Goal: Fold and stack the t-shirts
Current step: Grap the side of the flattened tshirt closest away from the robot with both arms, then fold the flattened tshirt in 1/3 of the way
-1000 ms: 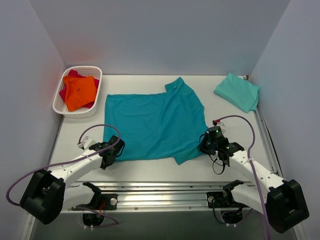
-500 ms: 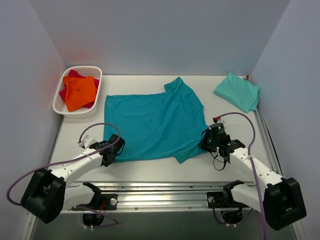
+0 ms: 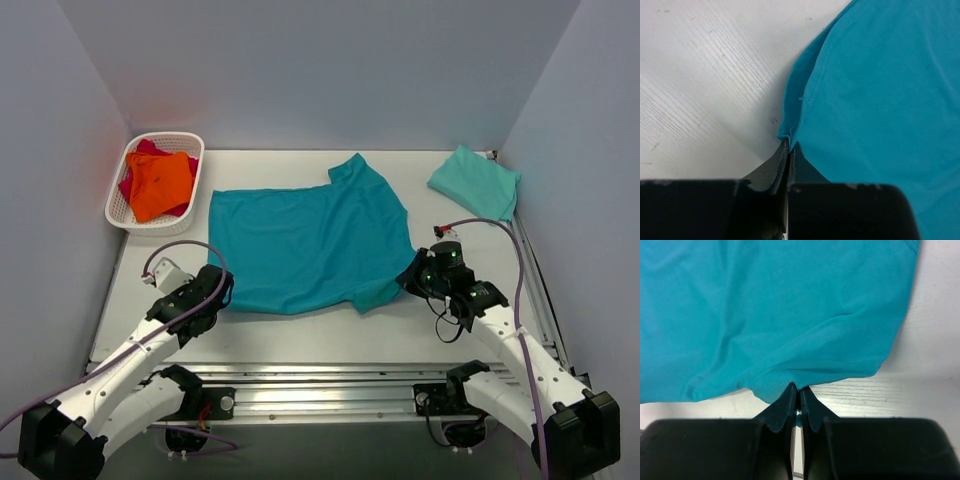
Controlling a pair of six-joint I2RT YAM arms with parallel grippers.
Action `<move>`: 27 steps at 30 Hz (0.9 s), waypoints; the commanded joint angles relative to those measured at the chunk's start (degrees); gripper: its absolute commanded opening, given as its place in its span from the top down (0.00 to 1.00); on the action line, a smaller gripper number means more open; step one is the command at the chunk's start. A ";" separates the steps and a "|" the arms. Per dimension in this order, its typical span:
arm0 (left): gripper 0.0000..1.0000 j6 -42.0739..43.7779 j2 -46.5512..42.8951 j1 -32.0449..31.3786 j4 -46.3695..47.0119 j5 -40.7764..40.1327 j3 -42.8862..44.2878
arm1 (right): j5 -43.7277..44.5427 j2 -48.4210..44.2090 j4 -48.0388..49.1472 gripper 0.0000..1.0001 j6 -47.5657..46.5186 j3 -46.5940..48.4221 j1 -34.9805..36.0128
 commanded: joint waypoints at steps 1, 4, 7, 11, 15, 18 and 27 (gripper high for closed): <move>0.98 5.19 -1.37 0.46 0.48 -1.40 3.32 | -2.00 -1.16 -1.76 1.00 0.51 2.82 -0.06; 0.98 7.74 -1.46 1.08 3.45 -0.71 4.29 | -3.06 0.33 -0.70 1.00 1.04 4.83 0.03; 0.98 10.99 -0.40 2.30 7.23 0.88 5.61 | -2.80 2.96 0.18 1.00 0.96 7.64 0.20; 0.98 14.50 3.10 4.94 11.29 3.16 7.28 | -2.18 7.97 3.07 1.00 2.62 10.02 0.99; 0.98 17.23 6.62 8.54 16.91 7.02 8.42 | -0.42 11.58 5.71 1.00 4.12 12.83 1.52; 0.98 19.08 9.96 11.09 20.16 9.49 10.09 | 0.46 15.09 6.16 1.00 4.21 16.26 1.52; 0.98 22.16 24.81 20.40 30.00 17.57 15.89 | 5.11 35.11 8.97 1.00 4.56 28.29 0.12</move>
